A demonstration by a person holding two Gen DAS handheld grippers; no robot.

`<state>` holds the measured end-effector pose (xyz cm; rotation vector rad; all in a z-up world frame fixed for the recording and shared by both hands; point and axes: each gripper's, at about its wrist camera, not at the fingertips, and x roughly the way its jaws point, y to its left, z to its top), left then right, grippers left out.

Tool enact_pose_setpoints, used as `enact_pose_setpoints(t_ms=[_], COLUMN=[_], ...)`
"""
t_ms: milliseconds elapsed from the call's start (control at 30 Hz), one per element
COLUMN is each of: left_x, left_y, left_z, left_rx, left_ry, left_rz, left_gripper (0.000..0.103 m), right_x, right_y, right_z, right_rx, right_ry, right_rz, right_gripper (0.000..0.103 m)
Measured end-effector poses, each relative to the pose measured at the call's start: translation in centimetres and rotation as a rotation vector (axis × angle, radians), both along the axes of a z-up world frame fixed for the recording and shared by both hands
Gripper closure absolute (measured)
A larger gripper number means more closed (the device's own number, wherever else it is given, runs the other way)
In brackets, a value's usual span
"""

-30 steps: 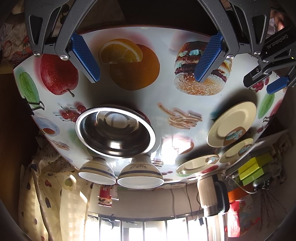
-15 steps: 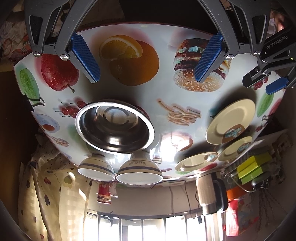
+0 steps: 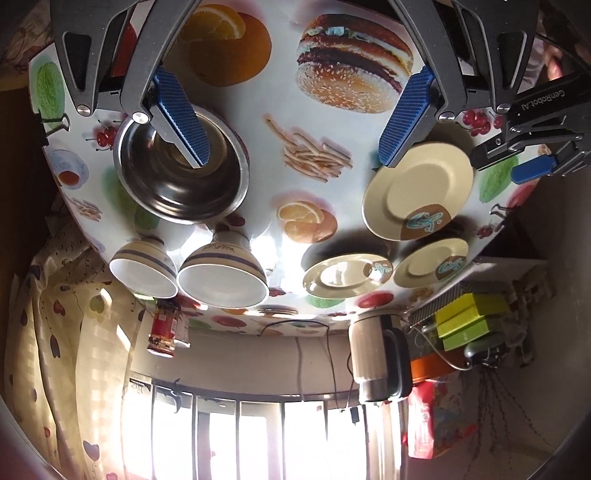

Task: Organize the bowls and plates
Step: 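Move both grippers toward the cream plates beside the kettle, then close the left gripper on a cream plate rim while the right gripper grasps another plate rim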

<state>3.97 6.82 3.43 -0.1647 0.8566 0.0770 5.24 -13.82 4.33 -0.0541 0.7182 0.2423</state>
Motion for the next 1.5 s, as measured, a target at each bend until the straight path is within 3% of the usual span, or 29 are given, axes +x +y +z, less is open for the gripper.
enact_pose_setpoints(t_ms=[67, 333, 600, 1033, 1500], left_x=[0.6, 3.3, 6.2, 11.9, 17.7], left_y=[1.0, 5.0, 8.4, 12.3, 15.1], left_z=[0.3, 1.1, 1.4, 0.1, -2.5], left_rx=[-0.006, -0.028, -0.064, -0.073, -0.11], left_ry=[-0.004, -0.002, -0.006, 0.023, 0.083], left_rz=[0.009, 0.077, 0.123, 0.11, 0.108], left_gripper=[0.038, 0.048, 0.056, 0.057, 0.057], right_x=[1.0, 5.4, 9.8, 15.0, 18.1], right_y=[0.7, 3.8, 7.2, 11.4, 14.8], right_z=[0.4, 1.4, 2.0, -0.6, -4.0], right_rx=[0.011, 0.015, 0.051, 0.208, 0.241], right_ry=[0.002, 0.036, 0.068, 0.242, 0.344], right_rz=[0.021, 0.077, 0.15, 0.259, 0.287], right_gripper=[0.013, 0.027, 0.049, 0.051, 0.053])
